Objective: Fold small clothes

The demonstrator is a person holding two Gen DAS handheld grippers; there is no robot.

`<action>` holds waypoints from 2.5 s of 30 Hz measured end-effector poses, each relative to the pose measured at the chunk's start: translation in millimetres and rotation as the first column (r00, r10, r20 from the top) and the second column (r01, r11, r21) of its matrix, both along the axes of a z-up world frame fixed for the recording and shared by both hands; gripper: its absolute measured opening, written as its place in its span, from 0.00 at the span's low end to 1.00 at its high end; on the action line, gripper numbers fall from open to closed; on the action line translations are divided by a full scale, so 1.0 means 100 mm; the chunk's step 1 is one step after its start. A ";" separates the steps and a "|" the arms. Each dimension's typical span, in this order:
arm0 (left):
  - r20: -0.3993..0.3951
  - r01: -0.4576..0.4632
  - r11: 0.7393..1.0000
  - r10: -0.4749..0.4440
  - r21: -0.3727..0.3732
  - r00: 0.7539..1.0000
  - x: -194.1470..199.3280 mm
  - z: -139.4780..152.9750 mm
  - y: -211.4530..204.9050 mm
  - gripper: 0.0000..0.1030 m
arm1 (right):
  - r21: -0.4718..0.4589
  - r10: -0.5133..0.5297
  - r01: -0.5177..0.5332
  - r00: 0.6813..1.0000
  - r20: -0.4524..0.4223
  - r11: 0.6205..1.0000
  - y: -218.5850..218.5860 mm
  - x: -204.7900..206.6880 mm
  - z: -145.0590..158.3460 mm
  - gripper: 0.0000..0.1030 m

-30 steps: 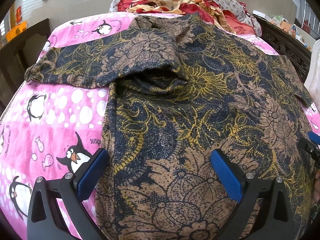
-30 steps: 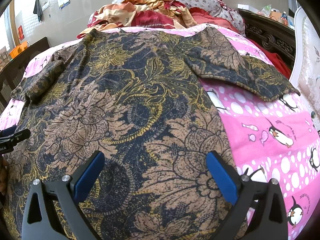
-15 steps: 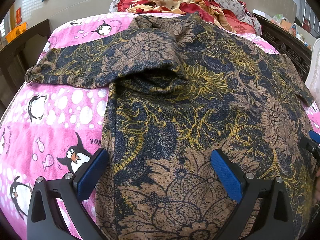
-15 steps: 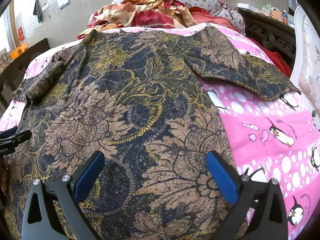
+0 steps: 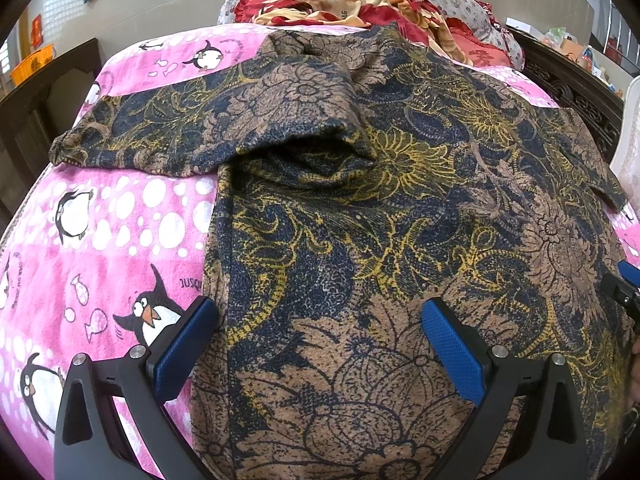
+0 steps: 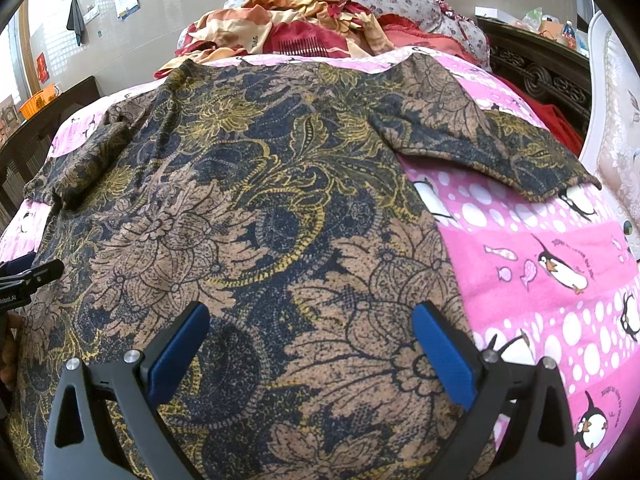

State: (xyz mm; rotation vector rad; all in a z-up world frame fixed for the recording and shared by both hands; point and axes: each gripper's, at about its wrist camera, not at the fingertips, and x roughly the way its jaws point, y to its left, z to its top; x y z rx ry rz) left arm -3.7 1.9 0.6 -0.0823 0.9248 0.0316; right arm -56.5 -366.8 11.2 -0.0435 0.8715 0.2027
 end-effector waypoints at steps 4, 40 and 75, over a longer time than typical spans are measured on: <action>-0.002 0.000 1.000 0.000 0.004 1.000 -0.01 0.00 0.00 0.85 | 0.002 0.000 0.000 1.000 0.000 1.000 0.00 0.00 0.00 1.00; -0.020 -0.018 0.999 0.018 -0.048 1.000 -0.07 0.14 0.05 0.78 | -0.018 -0.008 0.008 1.000 -0.009 1.000 0.02 -0.04 0.06 1.00; 0.006 0.025 1.000 -0.025 -0.007 1.000 0.00 0.04 -0.22 0.81 | -0.142 0.056 -0.060 0.998 -0.035 0.988 0.58 0.18 -0.04 1.00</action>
